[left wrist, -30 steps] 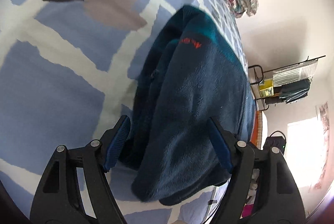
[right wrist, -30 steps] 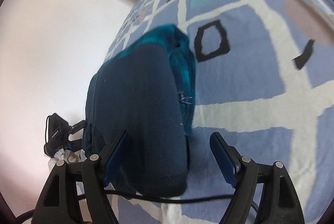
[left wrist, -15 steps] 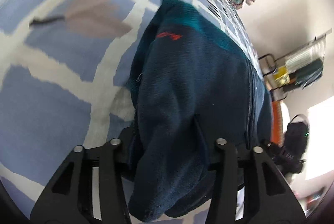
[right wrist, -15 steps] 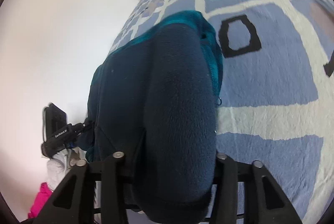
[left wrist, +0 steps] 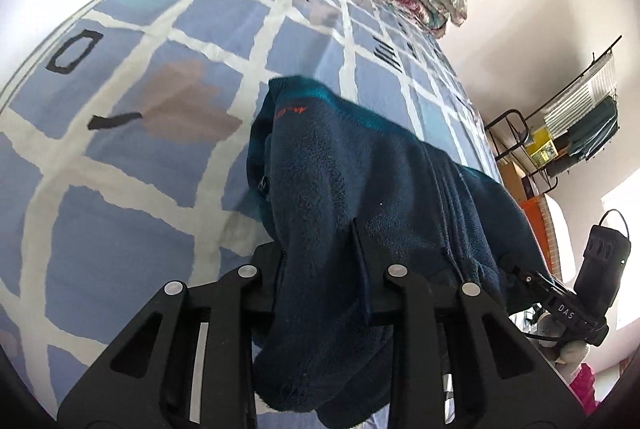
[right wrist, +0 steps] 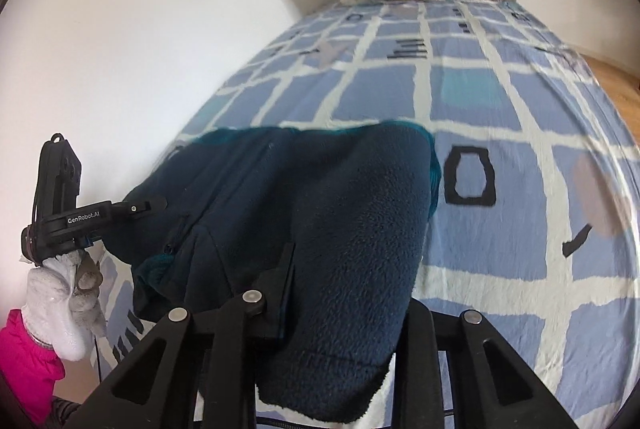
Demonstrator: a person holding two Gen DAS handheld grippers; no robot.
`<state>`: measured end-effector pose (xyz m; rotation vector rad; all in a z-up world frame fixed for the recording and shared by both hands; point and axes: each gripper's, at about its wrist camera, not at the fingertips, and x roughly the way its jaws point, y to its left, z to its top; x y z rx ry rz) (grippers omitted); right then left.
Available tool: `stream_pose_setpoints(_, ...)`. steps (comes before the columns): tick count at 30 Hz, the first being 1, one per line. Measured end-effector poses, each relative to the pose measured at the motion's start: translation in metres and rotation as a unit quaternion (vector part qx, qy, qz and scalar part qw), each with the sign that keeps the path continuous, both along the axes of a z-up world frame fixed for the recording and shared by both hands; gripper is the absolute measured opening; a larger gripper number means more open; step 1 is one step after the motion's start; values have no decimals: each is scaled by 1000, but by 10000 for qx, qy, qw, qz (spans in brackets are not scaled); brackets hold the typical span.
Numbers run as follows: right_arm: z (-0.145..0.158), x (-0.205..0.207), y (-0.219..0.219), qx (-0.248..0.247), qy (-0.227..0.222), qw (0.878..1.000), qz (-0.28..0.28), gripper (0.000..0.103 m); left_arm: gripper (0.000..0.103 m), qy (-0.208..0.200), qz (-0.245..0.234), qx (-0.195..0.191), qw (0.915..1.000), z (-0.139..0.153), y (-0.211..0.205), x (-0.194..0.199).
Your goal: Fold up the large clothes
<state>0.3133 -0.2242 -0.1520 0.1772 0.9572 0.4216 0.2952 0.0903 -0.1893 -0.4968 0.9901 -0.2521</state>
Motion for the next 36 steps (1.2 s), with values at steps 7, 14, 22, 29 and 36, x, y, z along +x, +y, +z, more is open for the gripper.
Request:
stream_pose_setpoints(7, 22, -1, 33, -150, -377, 9990, 164, 25, 24, -331, 80, 197, 9992, 26, 21, 1)
stream_pose_setpoints(14, 36, 25, 92, -362, -733, 9958, 408, 25, 23, -705, 396, 499, 9955, 48, 73, 23)
stream_pose_setpoints(22, 49, 89, 176, -388, -1181, 9905, 586, 24, 17, -1147, 727, 1162, 9839, 72, 132, 74)
stream_pose_setpoints(29, 33, 149, 237, -480, -1383, 9870, 662, 24, 16, -1097, 962, 1553, 9770, 47, 173, 141)
stream_pose_setpoints(36, -23, 192, 274, -419, -1108, 9912, 585, 24, 16, -574, 1077, 2229, 9672, -18, 191, 188)
